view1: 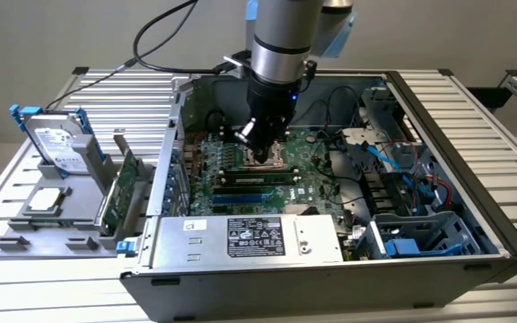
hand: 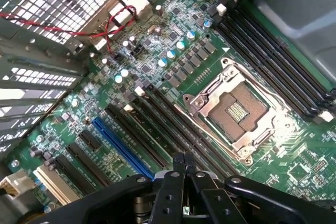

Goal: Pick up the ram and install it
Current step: 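Press down the ram until it locks into place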

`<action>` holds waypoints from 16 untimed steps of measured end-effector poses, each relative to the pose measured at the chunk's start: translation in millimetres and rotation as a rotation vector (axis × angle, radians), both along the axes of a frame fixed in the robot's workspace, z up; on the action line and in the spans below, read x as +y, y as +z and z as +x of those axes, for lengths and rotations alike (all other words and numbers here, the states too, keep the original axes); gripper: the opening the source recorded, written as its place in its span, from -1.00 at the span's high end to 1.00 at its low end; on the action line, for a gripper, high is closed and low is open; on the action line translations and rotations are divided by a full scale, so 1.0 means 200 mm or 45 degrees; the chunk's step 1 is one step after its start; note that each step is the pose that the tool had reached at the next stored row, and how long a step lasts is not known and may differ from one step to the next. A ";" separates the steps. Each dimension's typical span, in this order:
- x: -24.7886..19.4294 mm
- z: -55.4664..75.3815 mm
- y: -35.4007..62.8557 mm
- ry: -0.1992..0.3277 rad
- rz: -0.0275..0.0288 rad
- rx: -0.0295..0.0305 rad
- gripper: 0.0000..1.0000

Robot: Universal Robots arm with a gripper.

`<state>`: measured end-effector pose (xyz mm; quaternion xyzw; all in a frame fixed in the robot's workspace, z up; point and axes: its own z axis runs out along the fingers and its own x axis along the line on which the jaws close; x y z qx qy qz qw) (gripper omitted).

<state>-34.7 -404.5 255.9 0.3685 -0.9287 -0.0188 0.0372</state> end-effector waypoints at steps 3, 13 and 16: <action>0.000 0.00 0.000 -0.049 0.0000 -0.0061 0.79; 0.000 0.00 0.000 -0.220 -0.0001 -0.0242 0.79; 0.000 0.00 0.000 -0.273 -0.0002 -0.0295 0.79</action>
